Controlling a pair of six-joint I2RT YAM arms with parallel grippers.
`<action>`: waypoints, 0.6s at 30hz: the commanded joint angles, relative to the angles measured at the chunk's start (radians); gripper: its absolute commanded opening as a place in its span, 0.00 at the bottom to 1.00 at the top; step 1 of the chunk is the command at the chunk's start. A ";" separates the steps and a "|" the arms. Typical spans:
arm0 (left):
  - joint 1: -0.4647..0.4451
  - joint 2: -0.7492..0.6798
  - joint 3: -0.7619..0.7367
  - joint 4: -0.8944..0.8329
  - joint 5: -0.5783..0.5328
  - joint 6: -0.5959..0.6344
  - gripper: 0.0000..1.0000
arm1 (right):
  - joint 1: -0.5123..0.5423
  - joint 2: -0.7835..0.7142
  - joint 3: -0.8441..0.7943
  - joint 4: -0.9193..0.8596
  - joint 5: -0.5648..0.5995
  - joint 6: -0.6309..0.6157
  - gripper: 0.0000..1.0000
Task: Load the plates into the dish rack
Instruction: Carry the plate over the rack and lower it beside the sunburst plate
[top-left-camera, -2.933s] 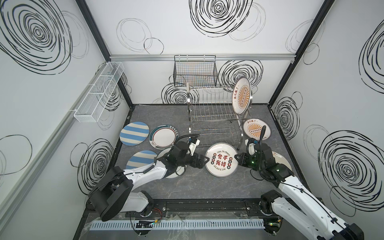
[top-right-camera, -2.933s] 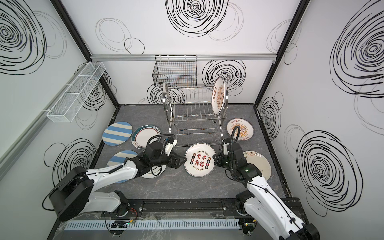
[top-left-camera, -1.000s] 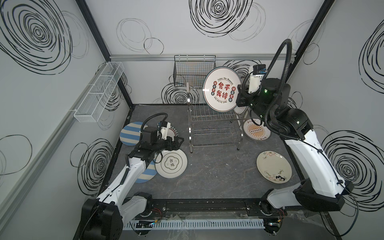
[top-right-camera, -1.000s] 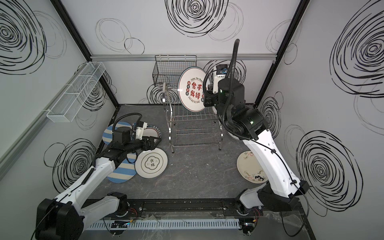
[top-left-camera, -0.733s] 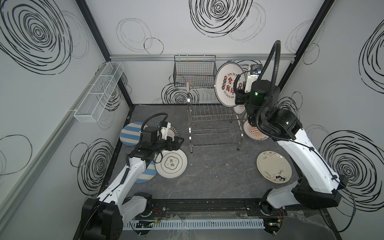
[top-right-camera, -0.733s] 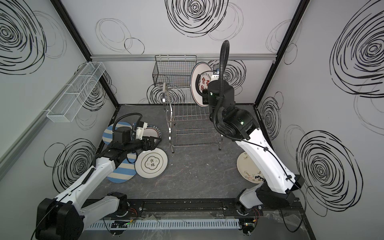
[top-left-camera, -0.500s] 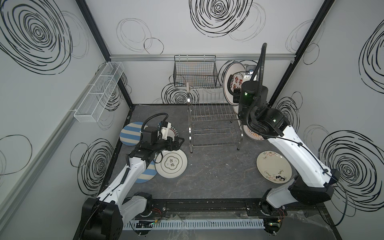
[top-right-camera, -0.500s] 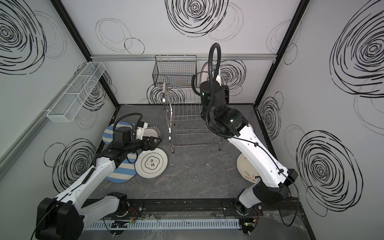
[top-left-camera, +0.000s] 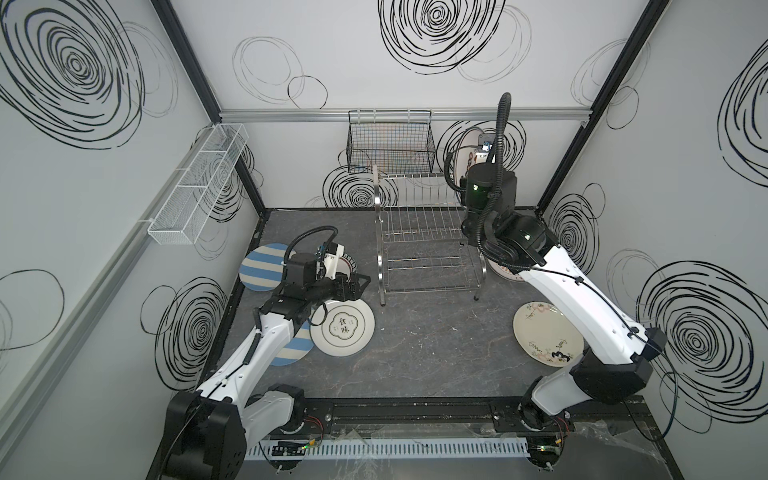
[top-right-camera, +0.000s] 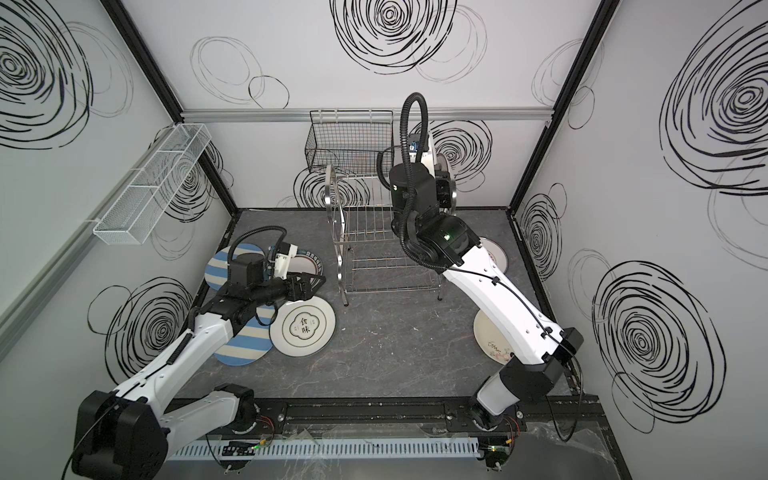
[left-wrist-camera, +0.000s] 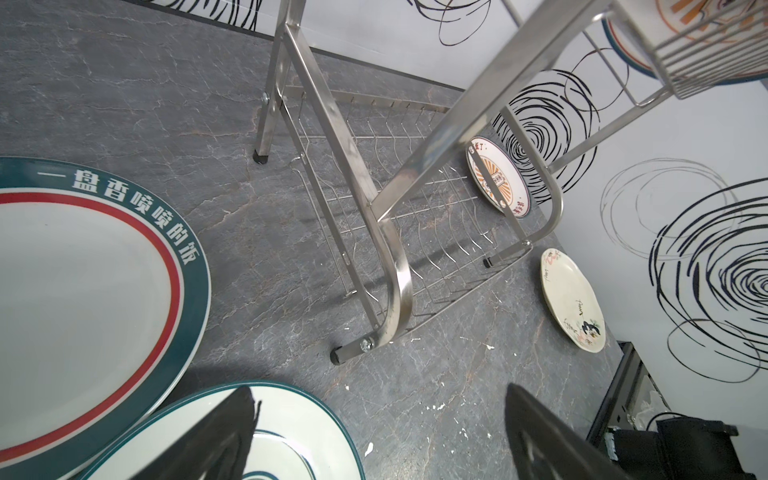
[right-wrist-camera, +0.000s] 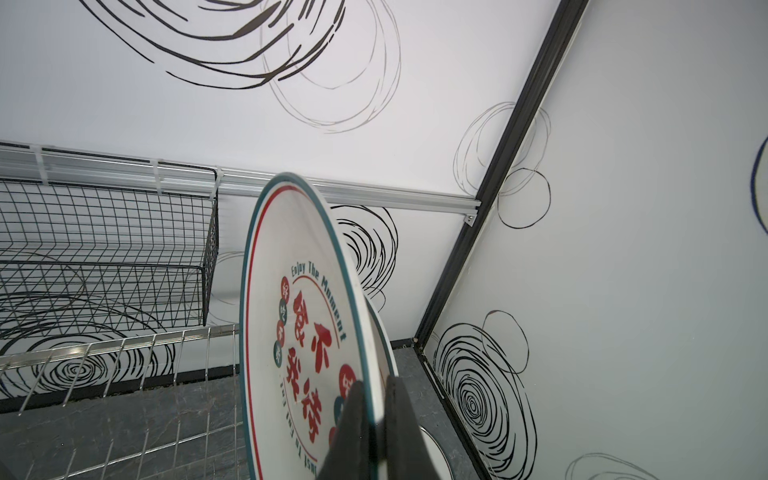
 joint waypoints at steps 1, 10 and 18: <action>-0.008 -0.002 -0.010 0.043 0.023 0.001 0.96 | -0.022 0.011 0.000 0.062 0.013 -0.002 0.00; -0.016 -0.005 -0.011 0.045 0.028 0.000 0.96 | -0.063 0.039 -0.012 0.029 -0.017 0.040 0.00; -0.018 -0.007 -0.014 0.047 0.030 -0.001 0.96 | -0.095 0.062 -0.014 0.002 -0.048 0.067 0.00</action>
